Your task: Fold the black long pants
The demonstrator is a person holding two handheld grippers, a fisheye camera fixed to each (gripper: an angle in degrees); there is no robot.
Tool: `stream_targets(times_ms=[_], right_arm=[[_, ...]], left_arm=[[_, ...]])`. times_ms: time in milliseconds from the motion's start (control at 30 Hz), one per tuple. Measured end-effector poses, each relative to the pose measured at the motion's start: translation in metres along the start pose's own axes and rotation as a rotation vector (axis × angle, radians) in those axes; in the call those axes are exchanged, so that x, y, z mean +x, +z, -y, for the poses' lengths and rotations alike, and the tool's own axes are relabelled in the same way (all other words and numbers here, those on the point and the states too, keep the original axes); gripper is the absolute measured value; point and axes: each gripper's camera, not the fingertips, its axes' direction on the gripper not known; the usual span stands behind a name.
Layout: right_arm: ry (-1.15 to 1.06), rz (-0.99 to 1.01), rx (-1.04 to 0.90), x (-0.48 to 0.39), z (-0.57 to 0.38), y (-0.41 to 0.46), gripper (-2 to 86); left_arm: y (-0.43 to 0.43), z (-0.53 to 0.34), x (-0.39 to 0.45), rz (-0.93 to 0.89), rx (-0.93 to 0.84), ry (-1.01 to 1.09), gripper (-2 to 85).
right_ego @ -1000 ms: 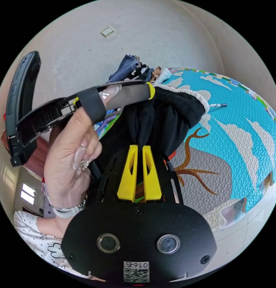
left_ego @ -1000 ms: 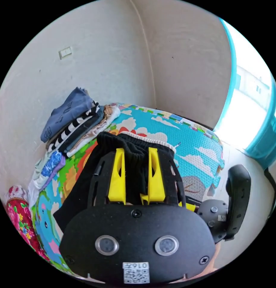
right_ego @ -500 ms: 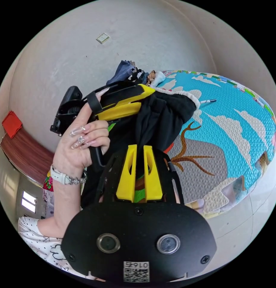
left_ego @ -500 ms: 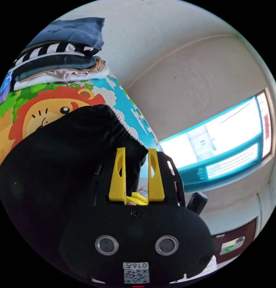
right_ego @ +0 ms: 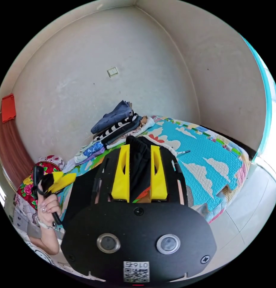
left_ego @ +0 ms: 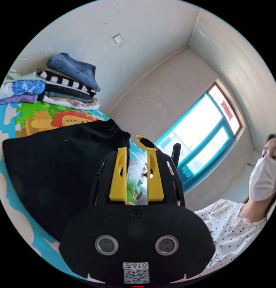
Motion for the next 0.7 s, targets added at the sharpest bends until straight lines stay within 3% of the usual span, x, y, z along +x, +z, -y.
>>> stream_targets(times_ms=[133,400,700], right_arm=[[-0.038,-0.052,-0.123,-0.010,0.010,0.038,17.6],[-0.038,-0.117,-0.148,-0.019,0.016,0.060,13.4],[0.102,-0.006,-0.194,-0.011,0.032,0.032,10.7]], left_arm=[[-0.063,-0.043,0.009,0.189,0.065,0.018,9.6],[-0.112,-0.106,0.024,0.591,-0.020,0.004,9.6],[-0.085,-0.120,0.019,0.544,-0.134,0.029,10.6]])
